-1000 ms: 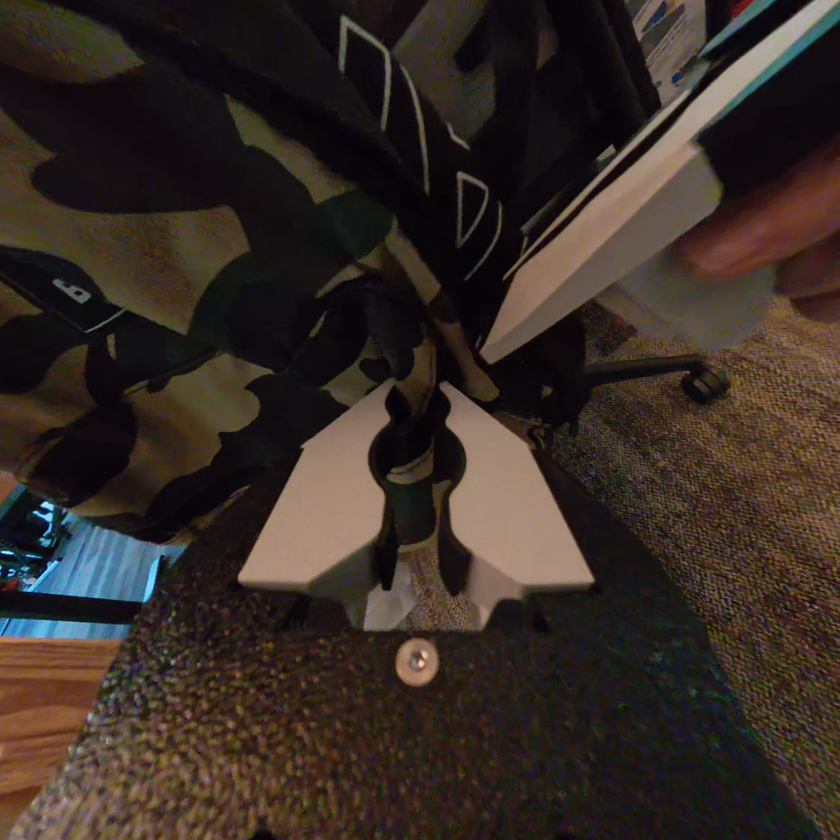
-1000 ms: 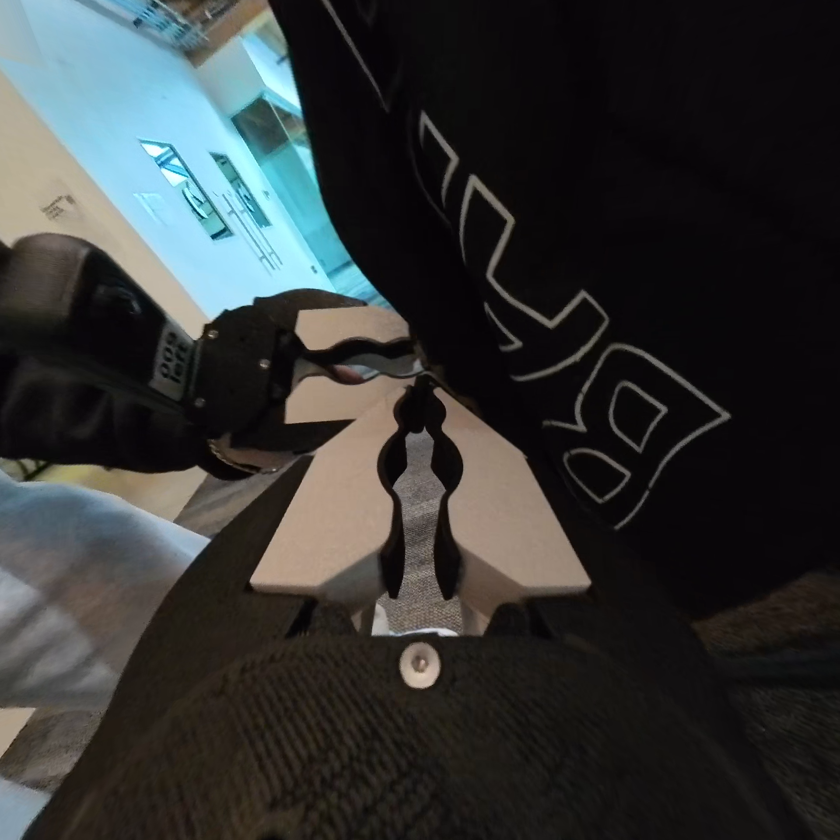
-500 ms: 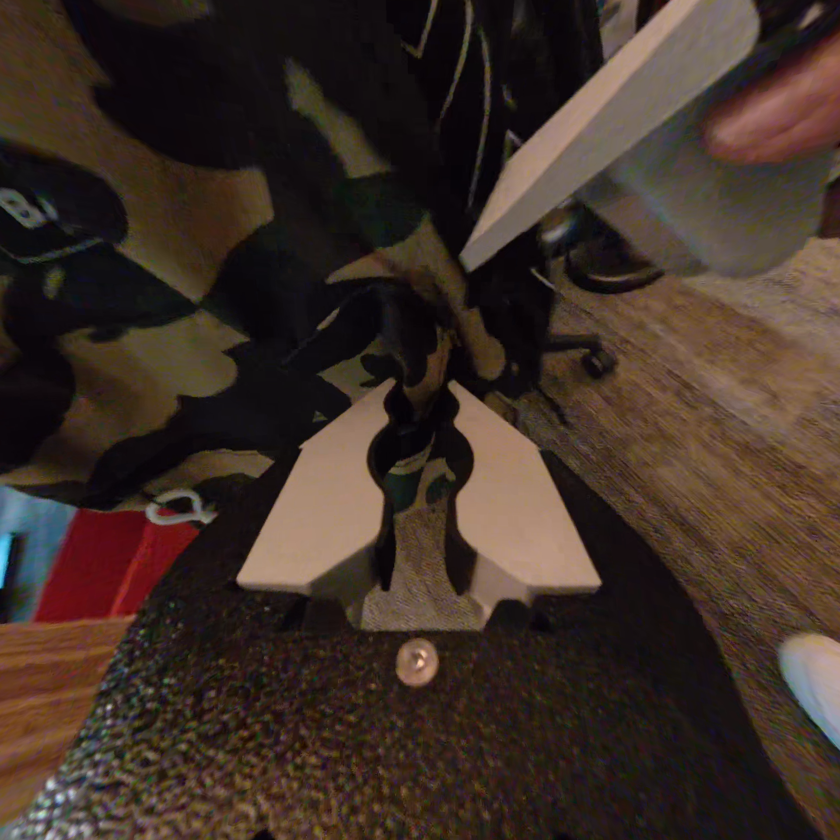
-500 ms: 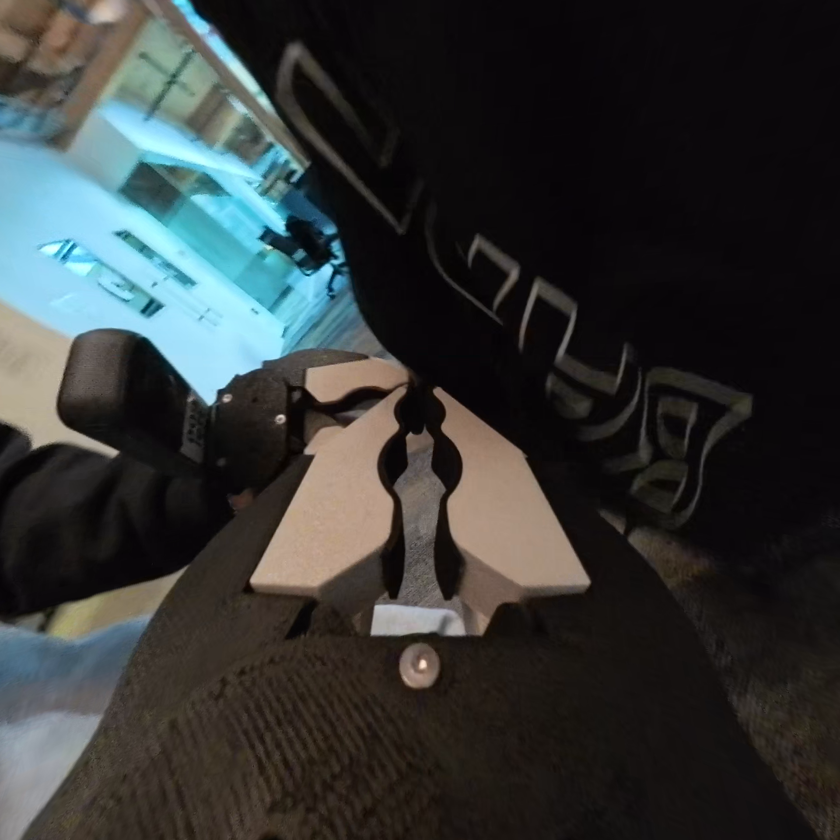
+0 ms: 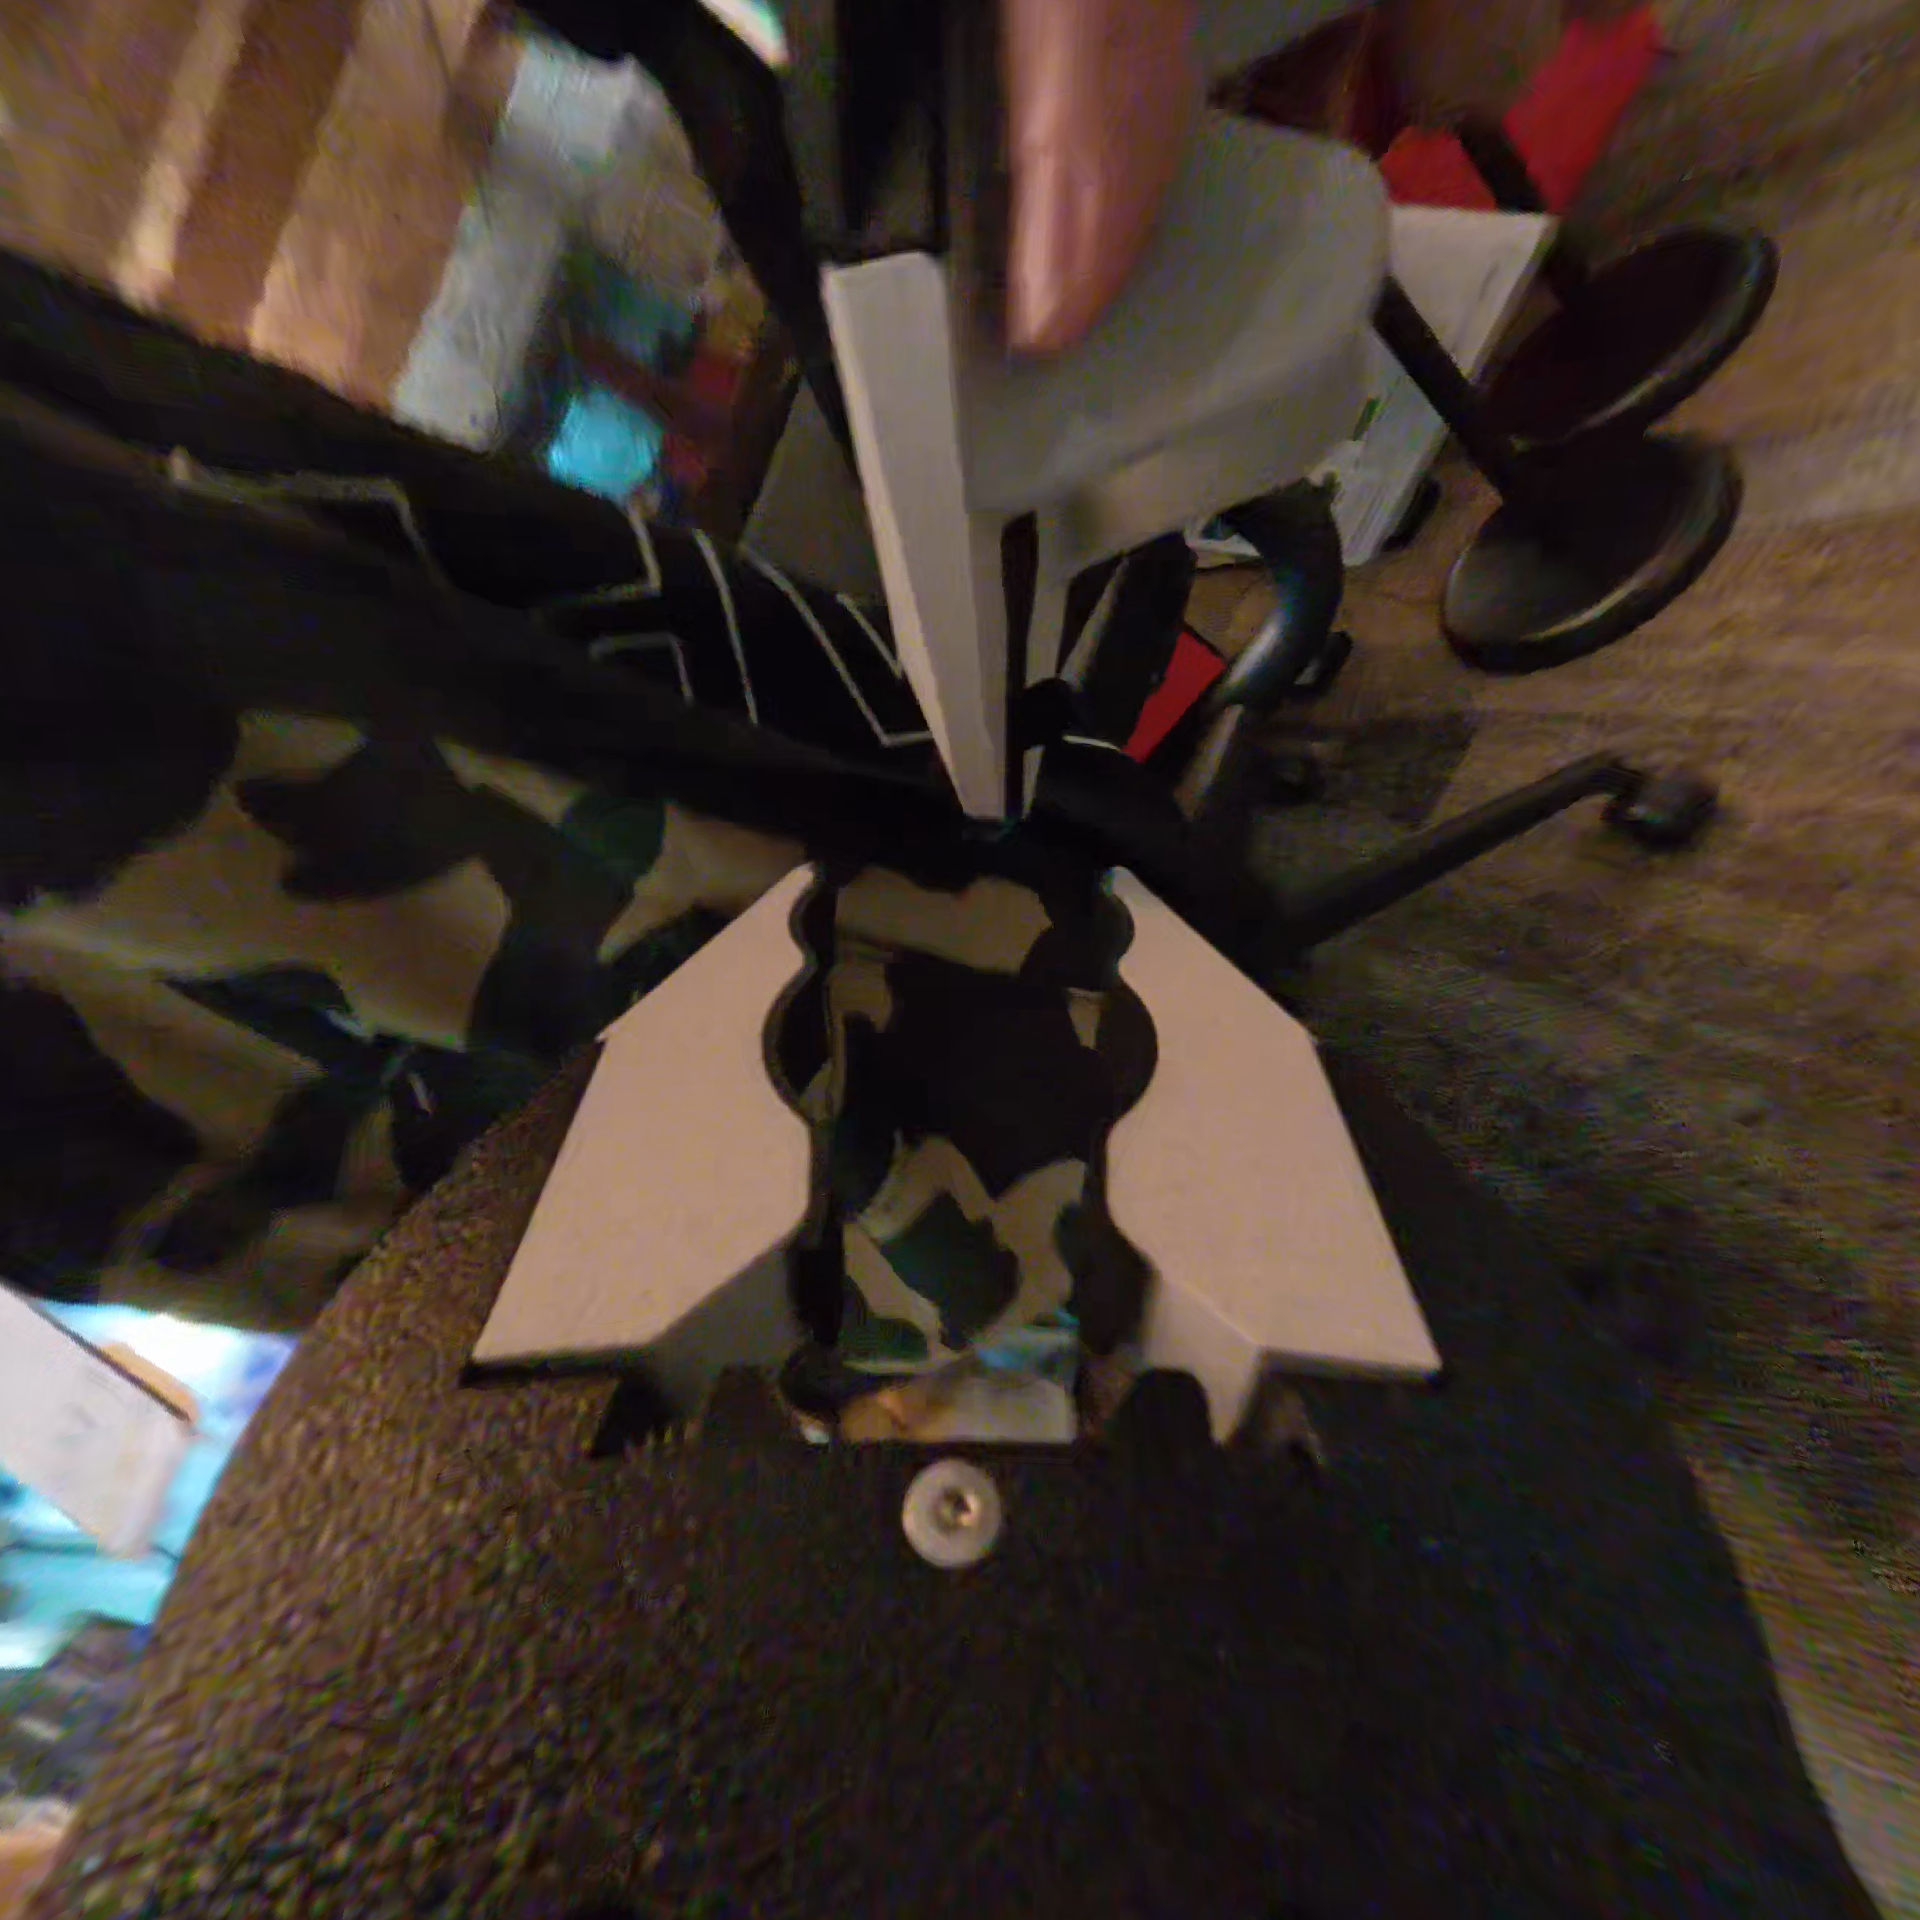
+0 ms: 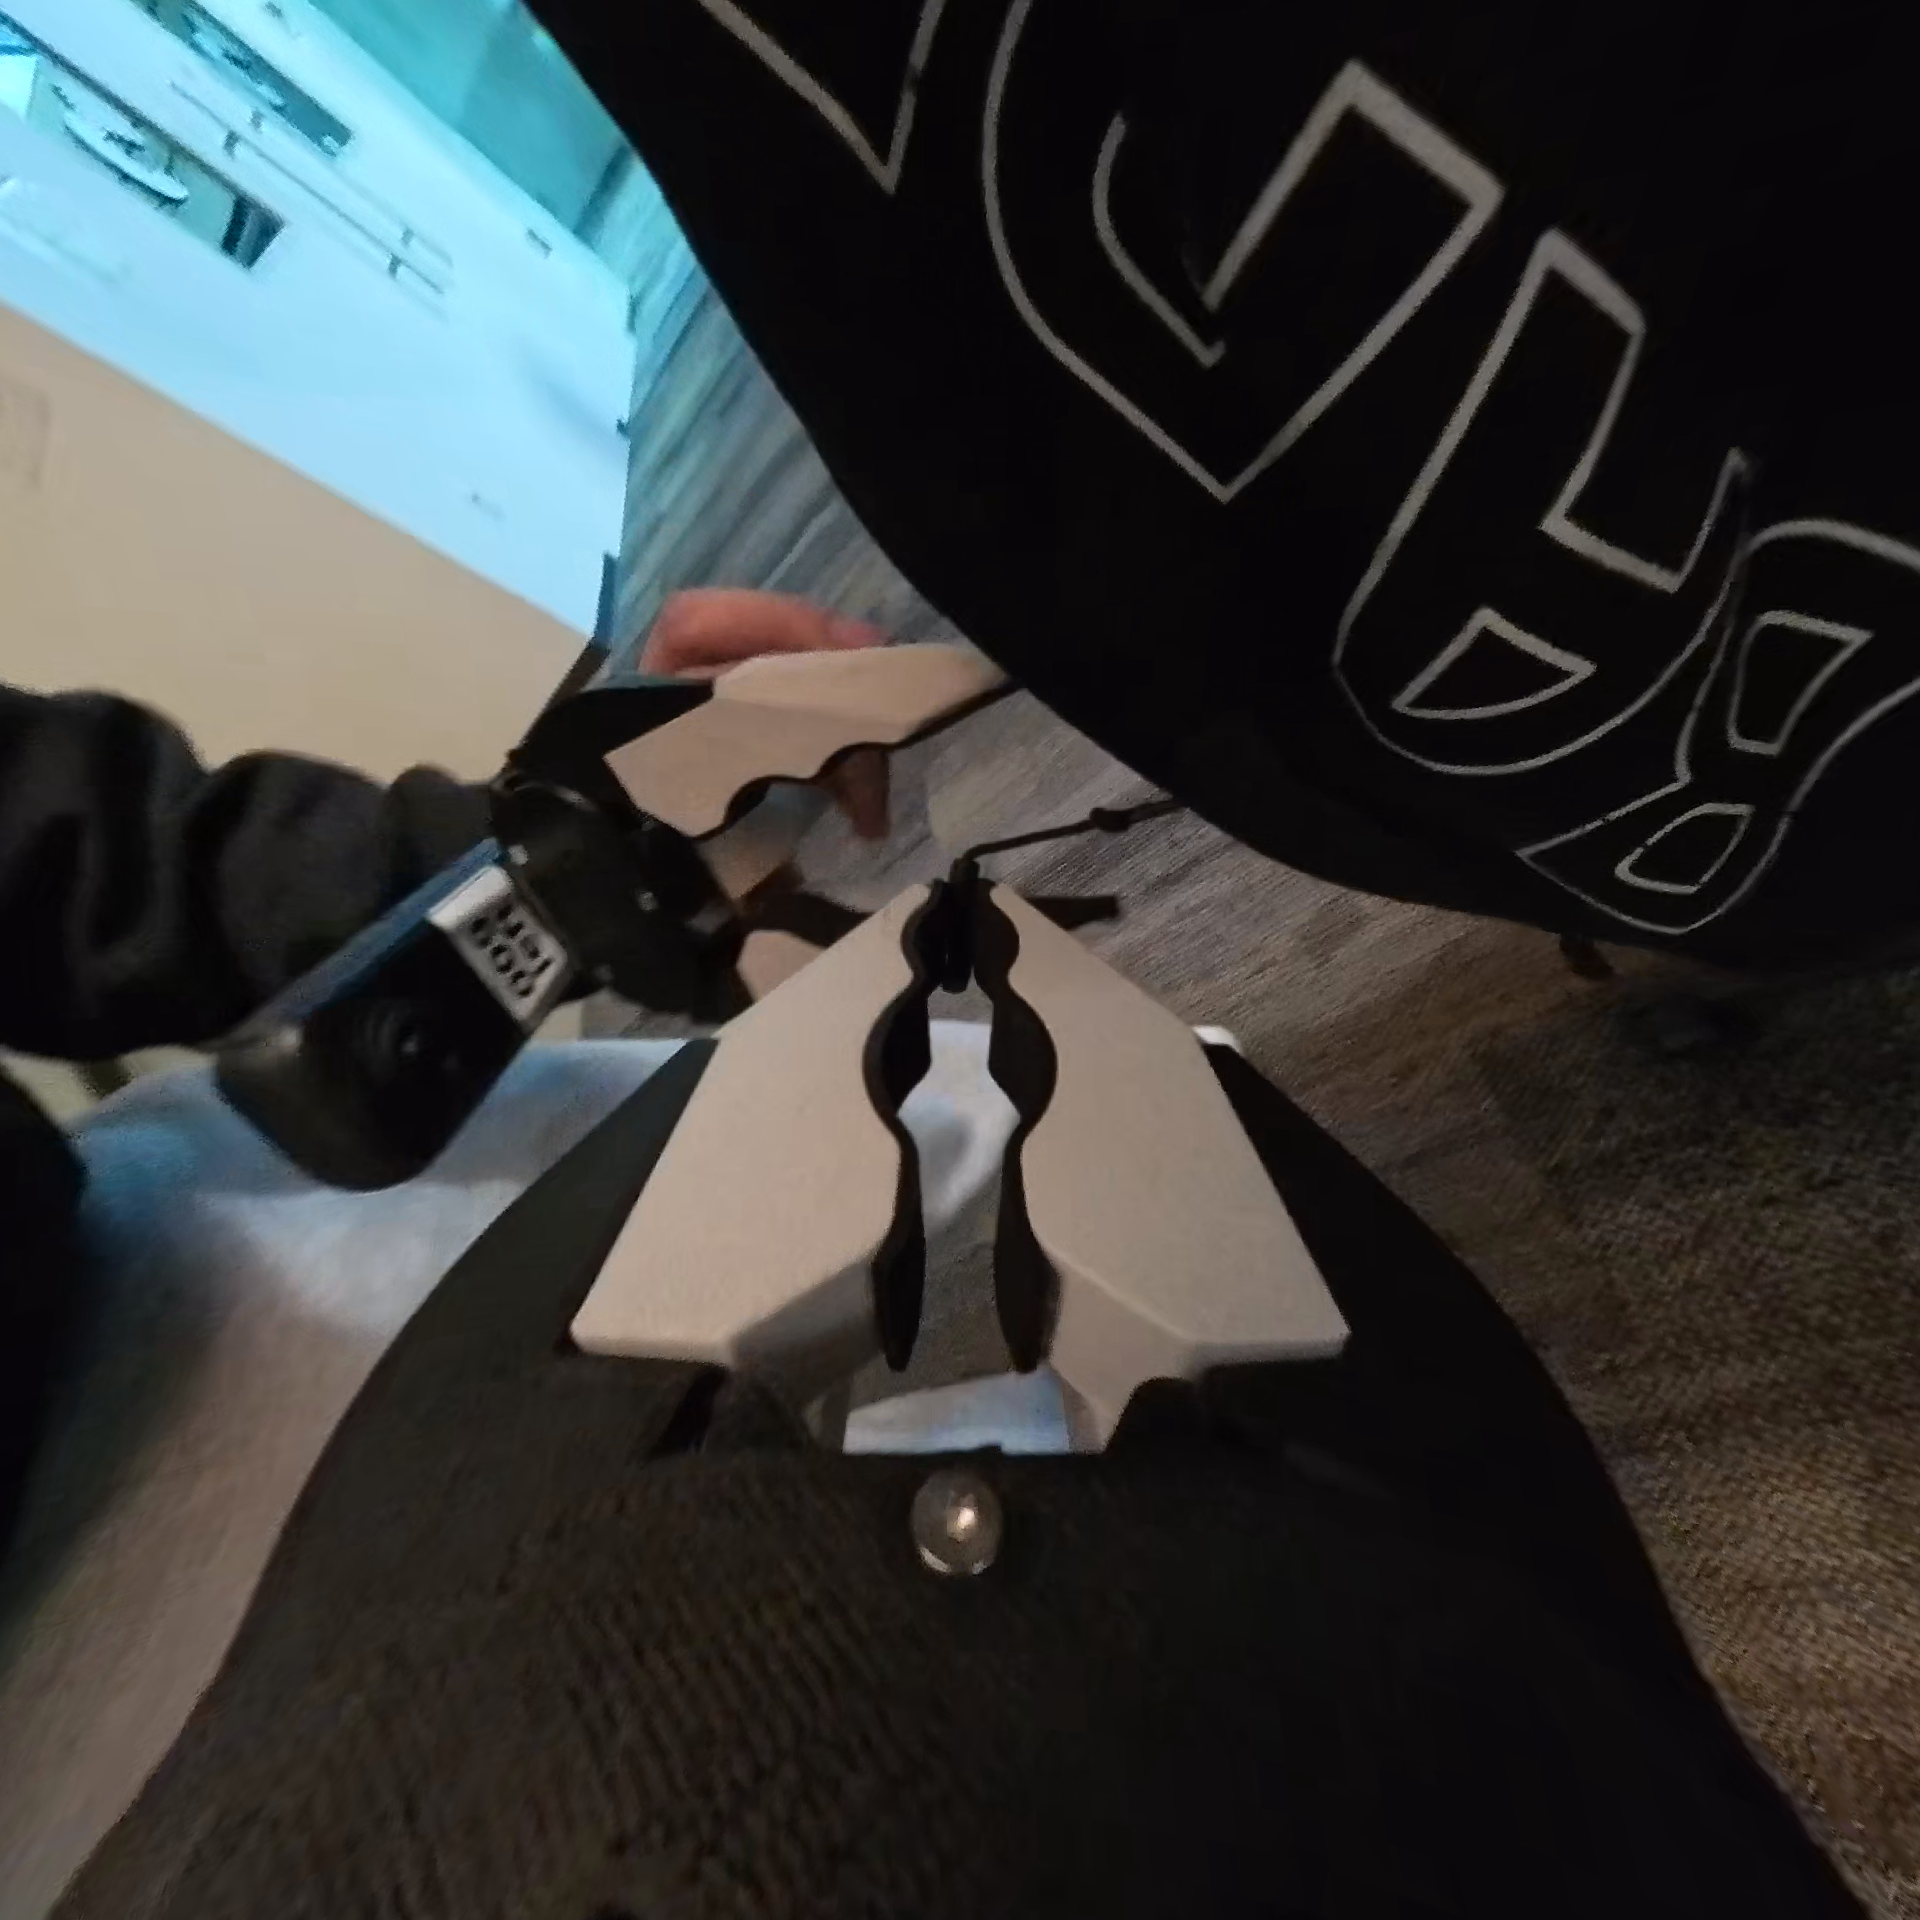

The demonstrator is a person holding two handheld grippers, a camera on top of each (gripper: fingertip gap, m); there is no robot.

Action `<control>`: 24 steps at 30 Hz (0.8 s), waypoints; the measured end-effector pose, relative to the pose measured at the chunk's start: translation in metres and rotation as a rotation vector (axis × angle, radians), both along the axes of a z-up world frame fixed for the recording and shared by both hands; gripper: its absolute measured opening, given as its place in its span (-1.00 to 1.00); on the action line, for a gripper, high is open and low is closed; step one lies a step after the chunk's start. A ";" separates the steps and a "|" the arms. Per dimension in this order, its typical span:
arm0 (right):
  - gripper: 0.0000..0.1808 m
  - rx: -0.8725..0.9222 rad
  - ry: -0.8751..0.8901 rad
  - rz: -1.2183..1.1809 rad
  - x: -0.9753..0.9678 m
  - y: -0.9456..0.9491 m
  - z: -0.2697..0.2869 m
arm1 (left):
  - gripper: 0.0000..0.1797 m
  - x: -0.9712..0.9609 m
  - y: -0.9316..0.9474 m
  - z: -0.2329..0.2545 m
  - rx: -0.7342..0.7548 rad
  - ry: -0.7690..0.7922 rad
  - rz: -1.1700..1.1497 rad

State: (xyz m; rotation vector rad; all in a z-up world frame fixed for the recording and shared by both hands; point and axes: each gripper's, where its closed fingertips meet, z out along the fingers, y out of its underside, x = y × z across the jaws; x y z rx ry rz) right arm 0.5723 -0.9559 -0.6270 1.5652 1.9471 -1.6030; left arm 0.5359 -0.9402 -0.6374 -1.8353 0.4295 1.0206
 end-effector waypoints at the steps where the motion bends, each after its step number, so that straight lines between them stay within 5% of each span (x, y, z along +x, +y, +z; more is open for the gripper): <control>1: -0.99 -0.007 -0.016 0.030 0.004 -0.002 -0.001 | -0.51 0.000 0.003 0.002 -0.013 0.071 -0.031; 7: -0.99 -0.015 -0.008 0.066 0.009 -0.005 -0.002 | -0.91 0.013 0.020 0.003 -0.066 0.259 -0.246; 11: -0.90 -0.011 0.045 0.115 0.023 0.001 -0.001 | -1.00 0.009 0.020 0.005 -0.078 0.183 -0.256; 18: -0.53 0.516 0.412 -0.216 -0.027 0.041 -0.044 | -1.00 0.005 0.022 0.009 -0.076 0.030 -0.232; 24: -0.83 0.859 0.668 -0.441 -0.060 0.046 -0.043 | -1.00 0.002 0.024 0.011 -0.099 -0.035 -0.193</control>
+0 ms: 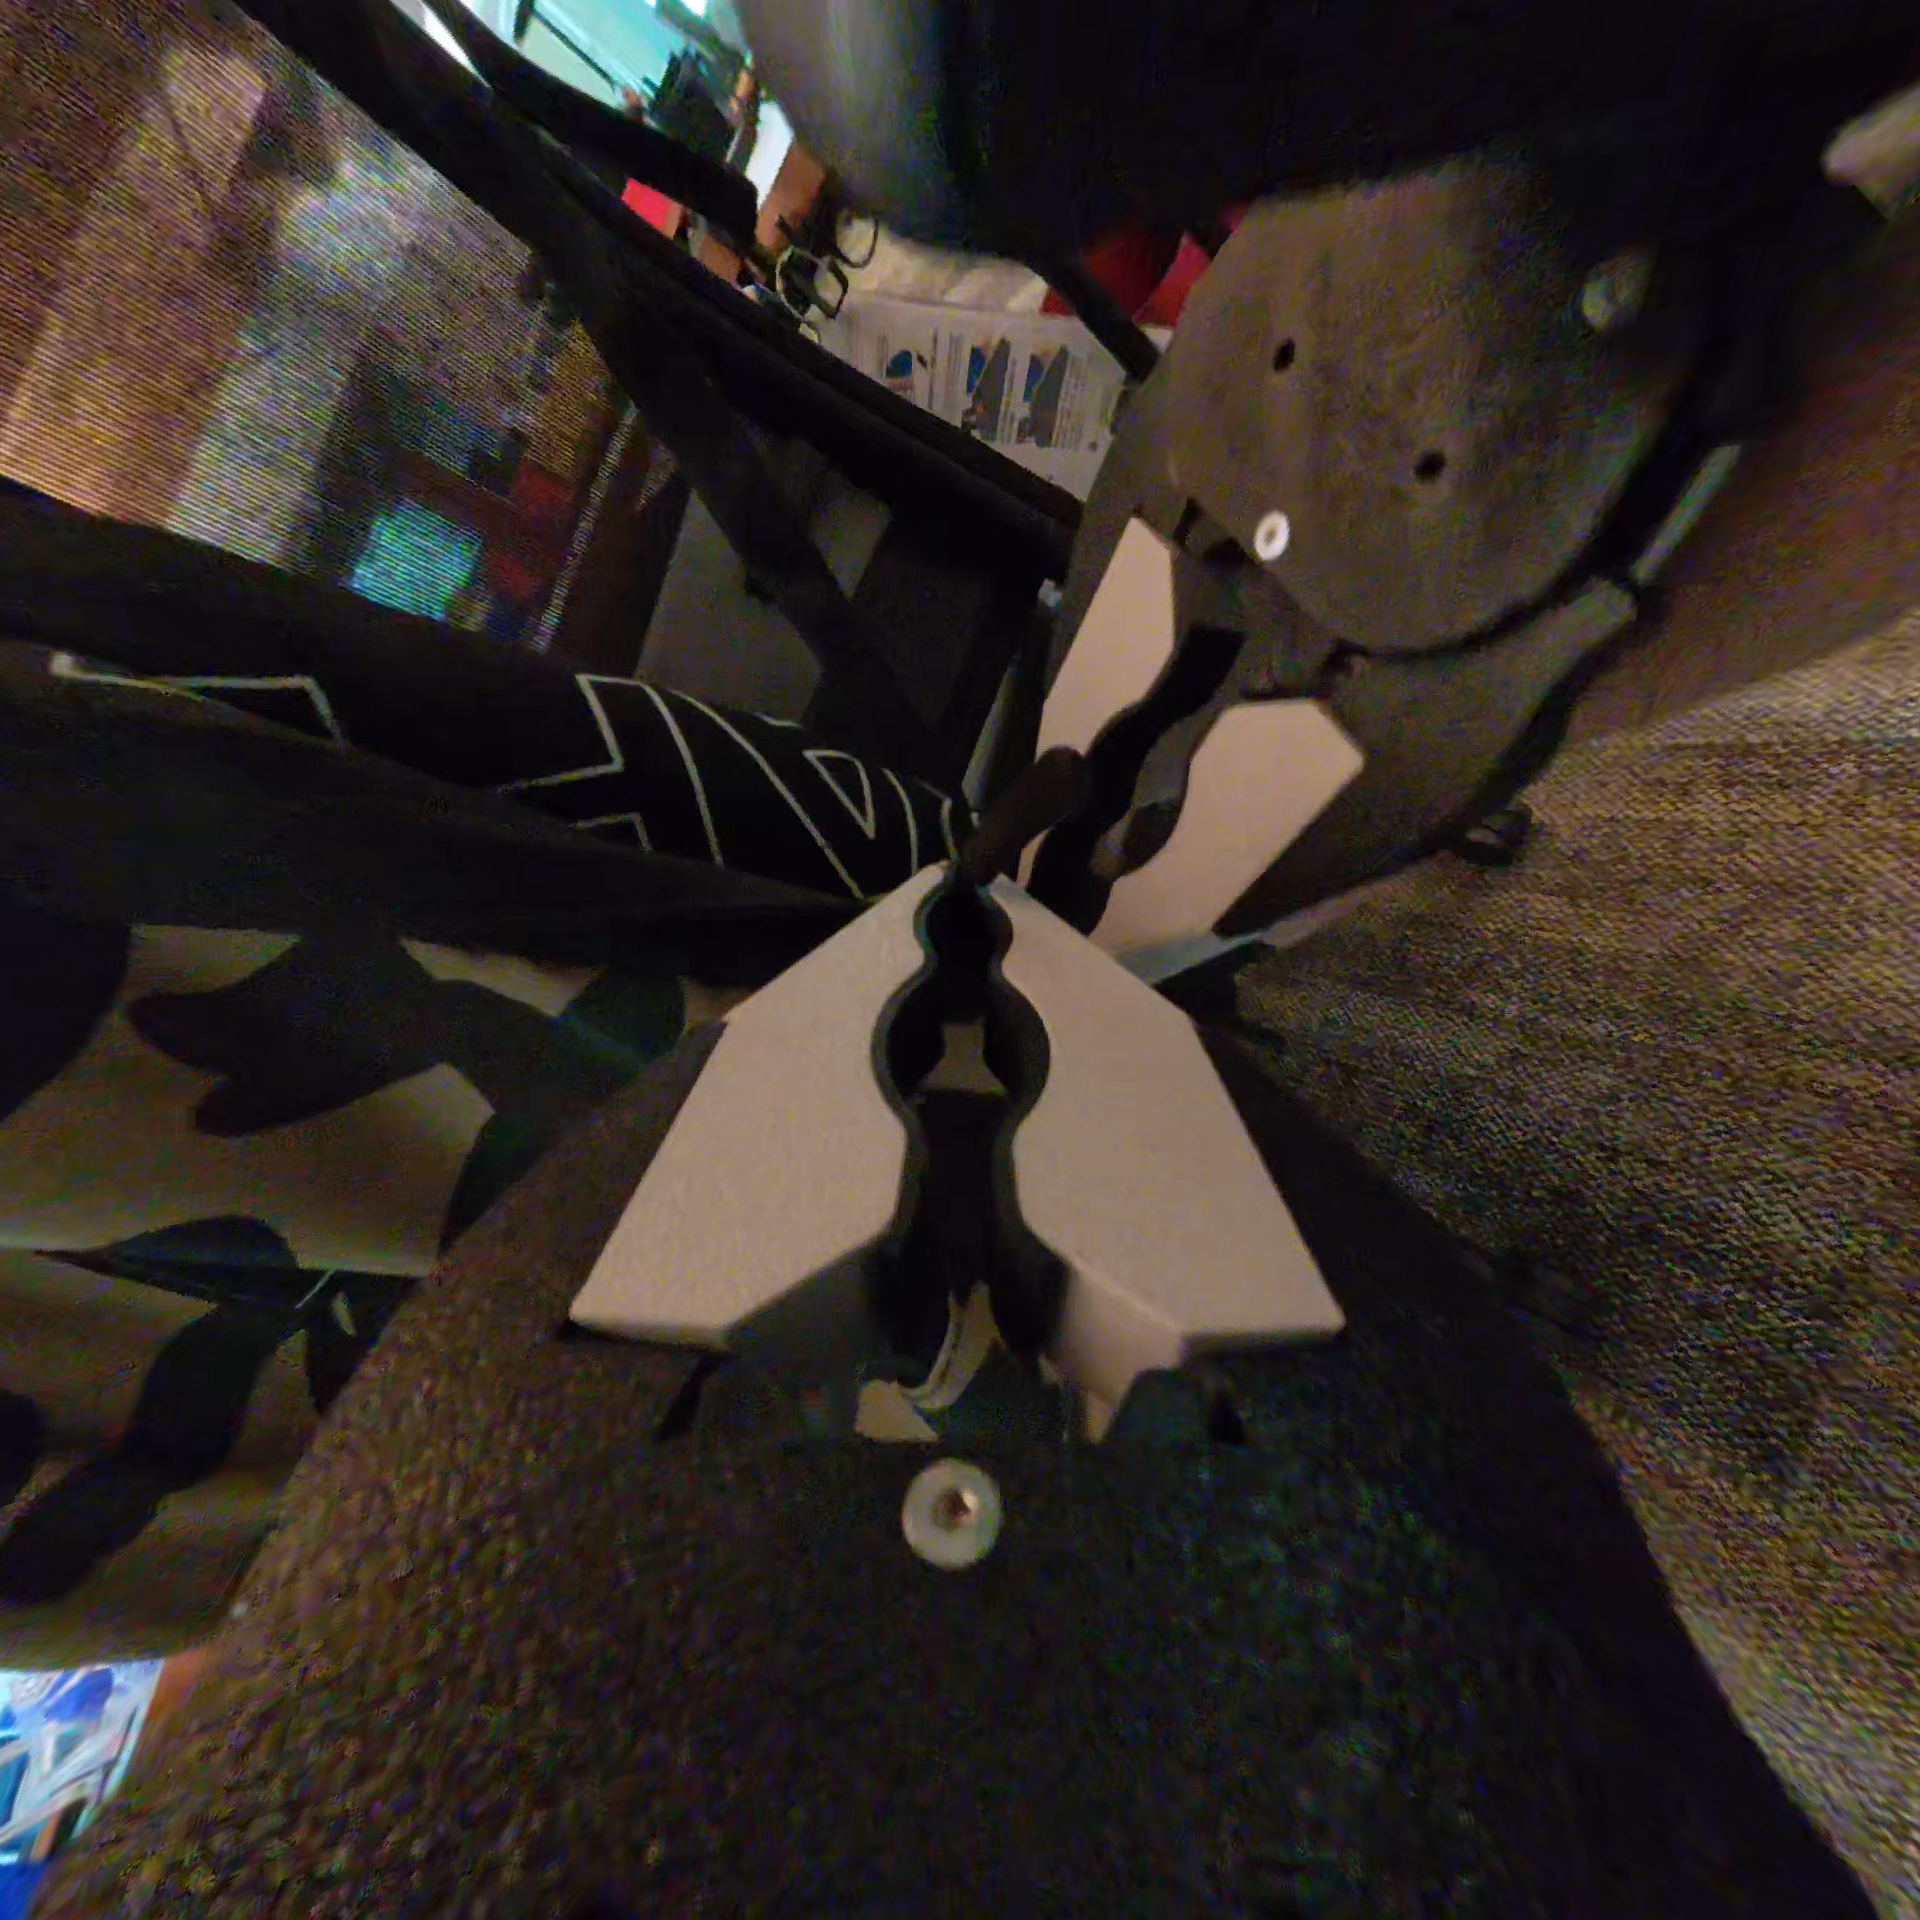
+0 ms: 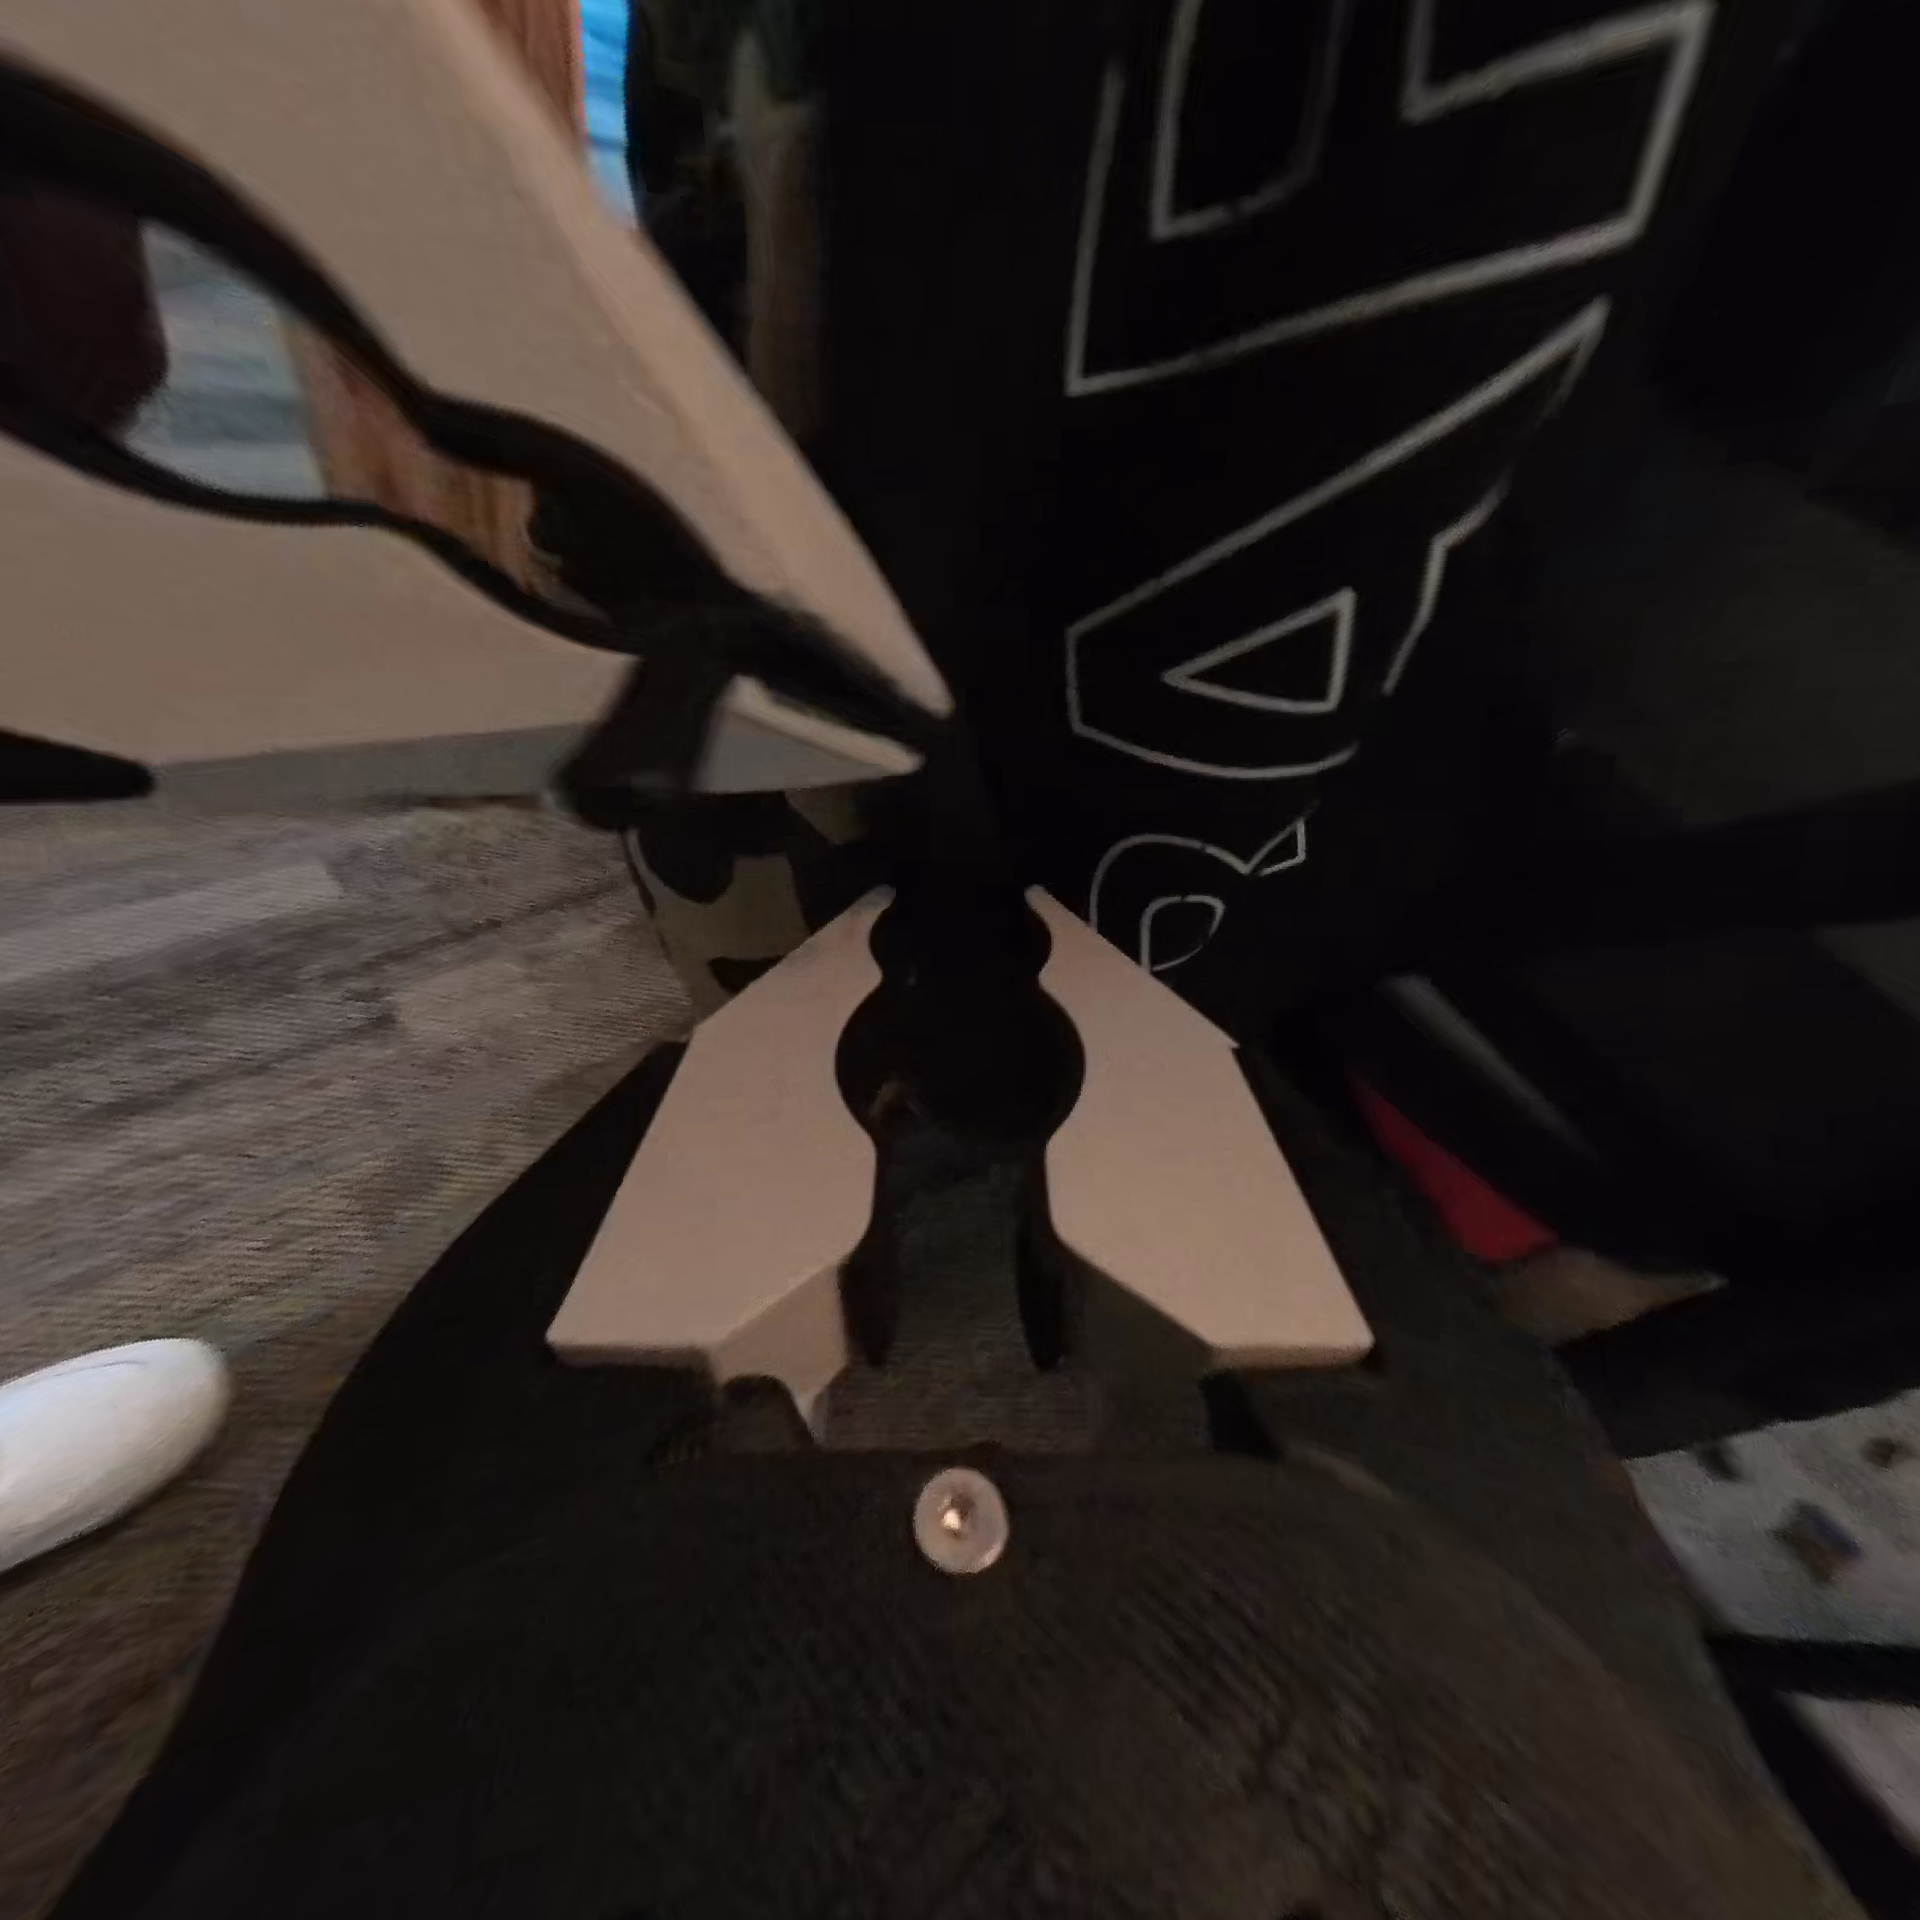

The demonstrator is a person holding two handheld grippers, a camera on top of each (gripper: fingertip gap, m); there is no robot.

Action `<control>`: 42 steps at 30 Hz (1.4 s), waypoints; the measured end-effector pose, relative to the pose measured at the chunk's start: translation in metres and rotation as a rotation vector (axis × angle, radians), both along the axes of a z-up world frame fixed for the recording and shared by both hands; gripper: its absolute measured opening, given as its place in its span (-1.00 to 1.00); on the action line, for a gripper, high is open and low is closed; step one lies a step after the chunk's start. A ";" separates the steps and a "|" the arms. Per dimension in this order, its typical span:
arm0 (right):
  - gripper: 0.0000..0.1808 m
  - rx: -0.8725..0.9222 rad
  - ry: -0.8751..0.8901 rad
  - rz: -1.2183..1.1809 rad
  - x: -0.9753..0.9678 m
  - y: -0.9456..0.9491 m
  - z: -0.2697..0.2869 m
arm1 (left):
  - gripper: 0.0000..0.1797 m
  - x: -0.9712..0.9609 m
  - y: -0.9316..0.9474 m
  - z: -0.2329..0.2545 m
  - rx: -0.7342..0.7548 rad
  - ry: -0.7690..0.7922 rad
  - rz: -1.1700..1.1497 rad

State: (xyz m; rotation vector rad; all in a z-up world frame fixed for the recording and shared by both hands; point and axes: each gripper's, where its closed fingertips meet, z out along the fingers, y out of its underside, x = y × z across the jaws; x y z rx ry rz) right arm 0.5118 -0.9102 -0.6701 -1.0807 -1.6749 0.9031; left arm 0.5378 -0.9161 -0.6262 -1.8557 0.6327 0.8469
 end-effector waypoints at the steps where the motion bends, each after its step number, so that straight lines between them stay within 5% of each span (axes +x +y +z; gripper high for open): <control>1: -0.86 0.065 0.016 -0.010 -0.002 -0.002 0.000 | -1.00 0.000 0.001 0.000 -0.007 -0.003 0.003; 7: -0.95 0.278 -0.050 -0.127 -0.006 0.014 -0.004 | -1.00 -0.009 0.001 0.034 0.047 0.016 0.073; 14: -0.95 0.120 -0.075 -0.272 -0.003 0.050 -0.002 | -1.00 -0.033 -0.011 0.148 0.162 -0.021 0.168; 19: -0.95 0.037 -0.065 -0.286 0.000 0.061 0.001 | -1.00 -0.078 -0.036 0.191 0.277 -0.348 0.272; 23: -0.82 0.125 -0.135 -0.271 -0.004 0.052 0.009 | -1.00 -0.066 -0.024 0.185 0.312 -0.421 0.215; 24: -0.65 0.202 -0.034 -0.257 -0.010 0.043 0.038 | -1.00 -0.056 -0.019 0.182 0.299 -0.448 0.185; 27: -0.76 0.355 0.195 -0.161 -0.024 0.008 0.116 | -1.00 -0.048 -0.016 0.176 0.293 -0.463 0.182; 30: -1.00 0.316 0.126 -0.120 -0.034 0.002 0.120 | -1.00 -0.051 -0.022 0.177 0.291 -0.526 0.188; 33: -0.99 0.257 0.050 -0.212 -0.027 0.036 0.116 | -1.00 -0.068 -0.042 0.175 0.244 -0.462 0.266; 36: -1.00 0.208 0.008 -0.197 -0.022 0.042 0.126 | -1.00 -0.091 -0.069 0.187 0.312 -0.559 0.359; 42: -0.94 0.197 -0.154 -0.050 -0.015 0.013 0.117 | -0.87 -0.060 -0.059 0.177 0.195 -0.612 0.232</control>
